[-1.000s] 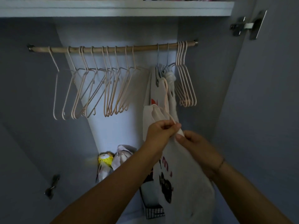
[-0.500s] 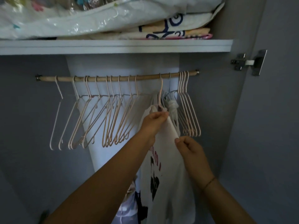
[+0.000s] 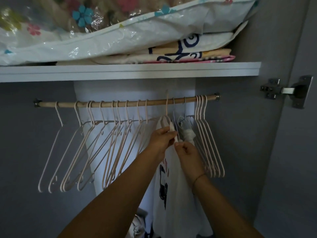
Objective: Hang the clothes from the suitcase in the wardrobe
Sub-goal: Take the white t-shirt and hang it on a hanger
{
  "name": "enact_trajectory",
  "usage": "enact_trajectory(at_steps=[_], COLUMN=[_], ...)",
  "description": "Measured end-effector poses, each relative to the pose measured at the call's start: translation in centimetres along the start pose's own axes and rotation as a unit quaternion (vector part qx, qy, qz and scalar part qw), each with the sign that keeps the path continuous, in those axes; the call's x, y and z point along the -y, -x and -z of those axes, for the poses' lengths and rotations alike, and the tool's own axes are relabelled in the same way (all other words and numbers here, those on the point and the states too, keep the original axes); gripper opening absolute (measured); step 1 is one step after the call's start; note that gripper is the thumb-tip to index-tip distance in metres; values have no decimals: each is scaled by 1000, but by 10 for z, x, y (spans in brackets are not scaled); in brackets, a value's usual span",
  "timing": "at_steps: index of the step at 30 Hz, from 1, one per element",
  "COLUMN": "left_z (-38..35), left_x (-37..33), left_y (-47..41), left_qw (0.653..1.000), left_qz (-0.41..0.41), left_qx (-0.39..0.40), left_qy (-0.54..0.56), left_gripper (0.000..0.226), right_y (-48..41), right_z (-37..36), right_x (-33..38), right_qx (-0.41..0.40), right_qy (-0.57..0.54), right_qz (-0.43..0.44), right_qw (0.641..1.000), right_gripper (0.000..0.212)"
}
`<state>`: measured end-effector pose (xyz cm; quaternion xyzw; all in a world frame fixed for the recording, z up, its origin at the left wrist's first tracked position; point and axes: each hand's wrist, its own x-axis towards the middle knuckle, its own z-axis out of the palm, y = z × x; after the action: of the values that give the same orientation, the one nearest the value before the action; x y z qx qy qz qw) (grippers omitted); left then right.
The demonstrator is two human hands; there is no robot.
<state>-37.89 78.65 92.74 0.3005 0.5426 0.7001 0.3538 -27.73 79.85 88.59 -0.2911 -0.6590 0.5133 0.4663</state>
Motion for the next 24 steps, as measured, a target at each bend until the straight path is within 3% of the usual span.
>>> enact_trajectory(at_steps=[9, 14, 20, 24], left_z=[4, 16, 56, 90], left_x=[33, 36, 27, 31], left_y=[-5, 21, 71, 117], left_qw=[999, 997, 989, 983], left_qz=[24, -6, -72, -82], left_qx=[-16, -24, -46, -52], left_qy=[-20, -67, -117, -159], left_gripper=[48, 45, 34, 25], right_y=[-3, 4, 25, 70], right_z=[0, 2, -14, -41], right_x=[-31, -31, -11, -2], right_qx=[17, 26, -63, -5], right_qy=[31, 44, 122, 82], right_qz=[-41, -29, 100, 121], right_qw=[999, 998, 985, 989], right_gripper=[20, 5, 15, 24])
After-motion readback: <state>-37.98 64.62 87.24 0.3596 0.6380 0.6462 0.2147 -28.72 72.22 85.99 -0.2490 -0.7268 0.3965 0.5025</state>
